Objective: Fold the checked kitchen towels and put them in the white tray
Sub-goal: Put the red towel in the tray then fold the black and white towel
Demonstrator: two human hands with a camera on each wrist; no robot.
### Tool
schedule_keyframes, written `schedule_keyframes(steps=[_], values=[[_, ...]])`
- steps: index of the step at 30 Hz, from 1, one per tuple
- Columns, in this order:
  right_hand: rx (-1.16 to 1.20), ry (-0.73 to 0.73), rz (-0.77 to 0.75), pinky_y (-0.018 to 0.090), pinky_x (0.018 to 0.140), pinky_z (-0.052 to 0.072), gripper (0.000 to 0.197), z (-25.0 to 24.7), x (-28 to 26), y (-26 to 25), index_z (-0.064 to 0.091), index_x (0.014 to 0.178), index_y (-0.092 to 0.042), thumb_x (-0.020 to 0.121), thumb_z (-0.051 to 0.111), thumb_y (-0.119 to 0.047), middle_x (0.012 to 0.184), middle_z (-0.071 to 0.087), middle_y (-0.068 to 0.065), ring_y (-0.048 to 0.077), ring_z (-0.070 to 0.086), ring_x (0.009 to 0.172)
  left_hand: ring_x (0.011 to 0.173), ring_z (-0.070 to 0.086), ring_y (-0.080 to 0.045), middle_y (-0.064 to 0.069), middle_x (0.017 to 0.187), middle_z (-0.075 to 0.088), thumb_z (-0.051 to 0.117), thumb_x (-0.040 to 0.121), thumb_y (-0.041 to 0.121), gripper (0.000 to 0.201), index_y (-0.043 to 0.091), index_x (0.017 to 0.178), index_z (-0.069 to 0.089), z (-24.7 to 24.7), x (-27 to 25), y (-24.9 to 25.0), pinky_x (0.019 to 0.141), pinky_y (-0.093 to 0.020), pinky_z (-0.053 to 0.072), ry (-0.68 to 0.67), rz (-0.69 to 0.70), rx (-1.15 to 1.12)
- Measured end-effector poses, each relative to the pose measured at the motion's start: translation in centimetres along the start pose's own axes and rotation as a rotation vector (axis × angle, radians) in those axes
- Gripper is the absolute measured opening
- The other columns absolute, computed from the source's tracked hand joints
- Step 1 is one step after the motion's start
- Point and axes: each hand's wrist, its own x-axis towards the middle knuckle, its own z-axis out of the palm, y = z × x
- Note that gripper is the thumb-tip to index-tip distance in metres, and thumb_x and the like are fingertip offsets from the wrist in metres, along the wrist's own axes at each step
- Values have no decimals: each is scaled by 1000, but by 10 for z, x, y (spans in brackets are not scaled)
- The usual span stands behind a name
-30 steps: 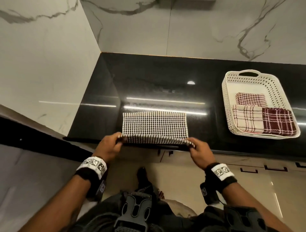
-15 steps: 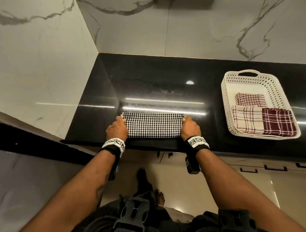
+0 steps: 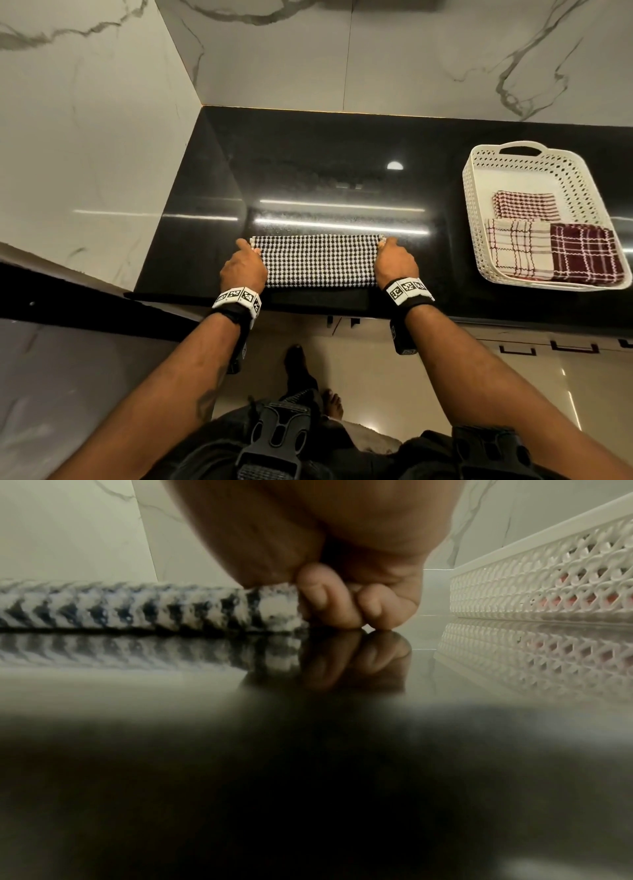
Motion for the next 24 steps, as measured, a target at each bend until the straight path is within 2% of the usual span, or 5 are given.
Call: schedule_keyframes(steps=[5,9,13,18,24], values=[[-166,259,-173,55,96,36,30,-1,-21,-17,46,123,-9,98,36,-21,120,54,15,37,51,113,102,55,-37,-16,114,57,51,95,33,35,8,119,49,-3,-10,1,86,-50,44,249,281,36],[-180,-162,-507,58,121,0,59,26,-40,-57,9,157,-12,103,26,-27,166,3,7,26,-4,153,143,37,-31,-11,152,44,30,98,33,55,10,146,44,19,-21,26,119,-47,28,57,832,198],[-301,-336,-573,55,119,-13,67,48,-28,-63,-10,157,-18,104,17,-49,164,-18,1,19,-19,150,154,1,-21,-1,166,1,5,97,47,68,18,159,7,35,-10,22,125,-43,4,-190,740,365],[-374,-290,-478,55,116,-19,91,28,-1,-10,-14,156,-19,91,14,-76,161,-26,1,20,-24,149,154,1,-21,-5,166,2,17,94,57,78,14,159,10,33,0,-32,124,-45,2,-120,582,303],[-365,-271,-429,55,117,-18,81,12,-1,18,-13,157,-16,97,13,-65,162,-25,4,18,-27,147,153,-8,-16,-3,167,-5,5,92,55,79,13,159,3,23,2,-54,124,-40,-2,-144,588,318]])
